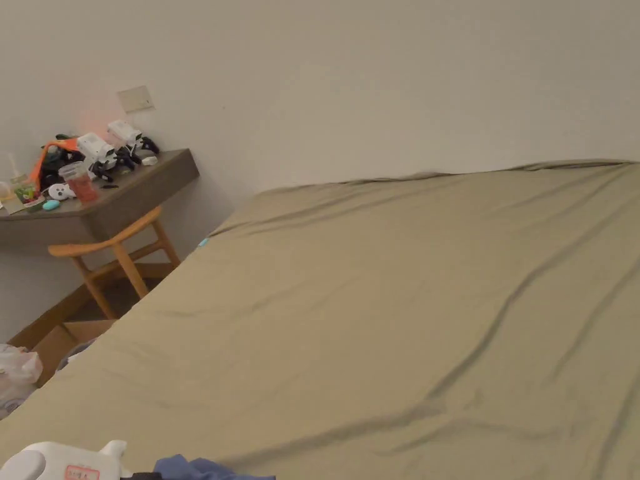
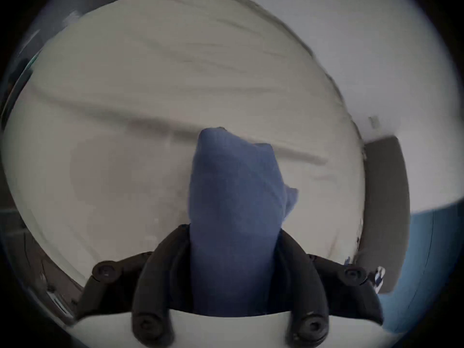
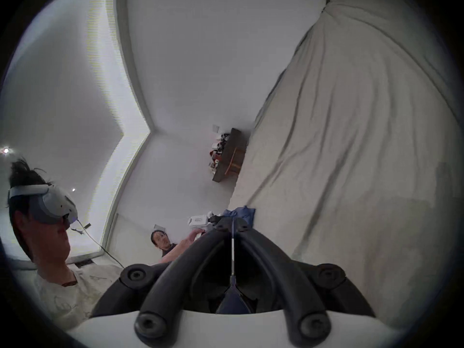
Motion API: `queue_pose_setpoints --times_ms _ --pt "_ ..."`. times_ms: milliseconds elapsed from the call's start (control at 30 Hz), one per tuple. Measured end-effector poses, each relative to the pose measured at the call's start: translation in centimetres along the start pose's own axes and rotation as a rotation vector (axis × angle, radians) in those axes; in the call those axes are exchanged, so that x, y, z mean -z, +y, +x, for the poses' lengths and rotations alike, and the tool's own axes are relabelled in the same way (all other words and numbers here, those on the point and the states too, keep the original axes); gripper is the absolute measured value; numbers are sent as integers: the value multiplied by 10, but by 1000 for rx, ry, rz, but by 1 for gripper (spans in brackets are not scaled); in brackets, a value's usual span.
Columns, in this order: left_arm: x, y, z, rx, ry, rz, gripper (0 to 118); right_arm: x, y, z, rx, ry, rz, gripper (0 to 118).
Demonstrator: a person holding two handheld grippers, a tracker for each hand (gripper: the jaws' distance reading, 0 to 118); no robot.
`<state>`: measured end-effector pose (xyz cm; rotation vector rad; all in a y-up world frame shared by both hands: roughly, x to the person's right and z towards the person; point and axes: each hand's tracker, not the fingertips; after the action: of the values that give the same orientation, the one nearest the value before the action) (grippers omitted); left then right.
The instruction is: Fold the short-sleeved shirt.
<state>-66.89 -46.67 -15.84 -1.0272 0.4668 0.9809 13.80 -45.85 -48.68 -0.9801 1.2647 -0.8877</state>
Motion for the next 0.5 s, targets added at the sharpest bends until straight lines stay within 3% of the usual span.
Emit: queue_pose_setpoints --times_ms 33,67,100,133,167,200,300,367,400,433,500 --pt "8 2 -9 -19 -16 -16 41 -1 -2 3 10 -21 -3 3" --pt "16 4 -12 -5 -24 -25 58 -2 -4 5 17 -34 -5 3" --pt "25 4 -6 72 77 -52 102 -3 -6 7 26 -52 -7 3" --pt "32 6 7 203 295 -56 118 -1 -7 8 31 -70 -10 3" --pt "35 1 11 337 496 -47 118 -2 -8 8 33 -90 -12 3" --pt "34 -3 21 471 546 26 118 -4 -9 8 21 -139 -11 3" --pt "15 -16 63 534 425 117 118 -7 -7 5 -45 -280 -3 3" --pt "2 -21 97 533 268 138 118 -6 -1 2 -81 -455 -12 3" --pt "-5 -24 123 562 192 141 118 -4 7 -4 -111 -601 -31 3" --pt "-15 -22 141 609 163 163 118 -1 15 -4 -122 -715 -53 3" --pt "-40 -38 202 816 29 324 118 -1 40 -1 -65 -779 -84 4"
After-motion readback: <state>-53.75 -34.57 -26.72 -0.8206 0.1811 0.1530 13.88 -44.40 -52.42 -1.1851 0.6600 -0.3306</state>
